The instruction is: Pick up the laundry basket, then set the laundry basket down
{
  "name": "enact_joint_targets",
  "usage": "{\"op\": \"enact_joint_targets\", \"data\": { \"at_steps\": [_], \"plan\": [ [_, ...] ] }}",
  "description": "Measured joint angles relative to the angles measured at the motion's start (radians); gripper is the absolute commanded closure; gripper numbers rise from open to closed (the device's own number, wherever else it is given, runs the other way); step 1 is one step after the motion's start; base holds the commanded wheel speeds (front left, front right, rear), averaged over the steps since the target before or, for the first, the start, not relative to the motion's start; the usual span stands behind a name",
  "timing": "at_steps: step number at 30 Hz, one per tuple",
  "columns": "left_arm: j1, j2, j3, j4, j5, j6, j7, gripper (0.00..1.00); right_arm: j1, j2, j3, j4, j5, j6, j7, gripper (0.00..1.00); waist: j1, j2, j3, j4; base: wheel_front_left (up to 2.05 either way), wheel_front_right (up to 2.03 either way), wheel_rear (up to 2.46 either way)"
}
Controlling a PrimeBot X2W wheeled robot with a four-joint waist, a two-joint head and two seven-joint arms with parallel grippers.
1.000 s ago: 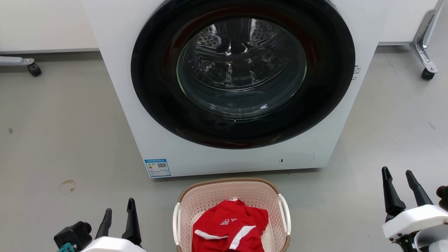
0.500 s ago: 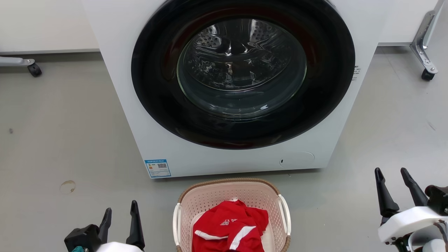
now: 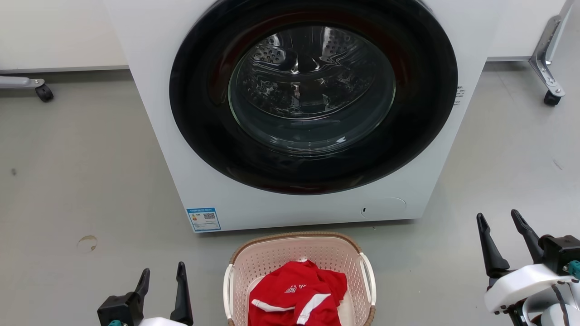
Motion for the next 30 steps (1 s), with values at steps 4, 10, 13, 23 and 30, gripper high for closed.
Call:
{"op": "enact_joint_targets", "data": {
  "at_steps": [4,10,13,23,30],
  "plan": [
    [0.0,0.007,-0.01,0.0,0.0,0.0,0.031,0.0,0.0,0.0,0.001,0.002,0.0,0.0,0.0,0.0,0.0,0.0,-0.003,-0.001,0.0,0.0,0.0],
    [0.0,0.014,-0.012,-0.011,0.0,0.009,0.047,0.0,0.0,0.0,0.002,0.006,0.0,0.0,0.0,0.0,0.0,0.0,-0.007,-0.001,0.0,0.0,0.0],
    [0.0,0.018,-0.015,-0.019,0.0,0.012,0.056,0.0,0.0,0.0,0.003,0.007,0.0,0.0,-0.001,0.0,0.0,0.0,-0.008,-0.001,0.0,0.0,0.0],
    [0.0,0.033,-0.03,-0.038,0.0,0.026,0.108,0.0,0.0,-0.001,0.005,0.024,0.002,0.0,-0.002,0.0,0.0,0.0,-0.007,-0.001,0.0,0.0,0.0],
    [0.0,0.038,-0.033,-0.039,-0.002,0.026,0.118,0.0,0.0,-0.002,0.025,0.038,0.029,0.0,-0.001,0.0,0.0,0.0,0.022,-0.005,0.0,0.0,0.0]
  ]
}}
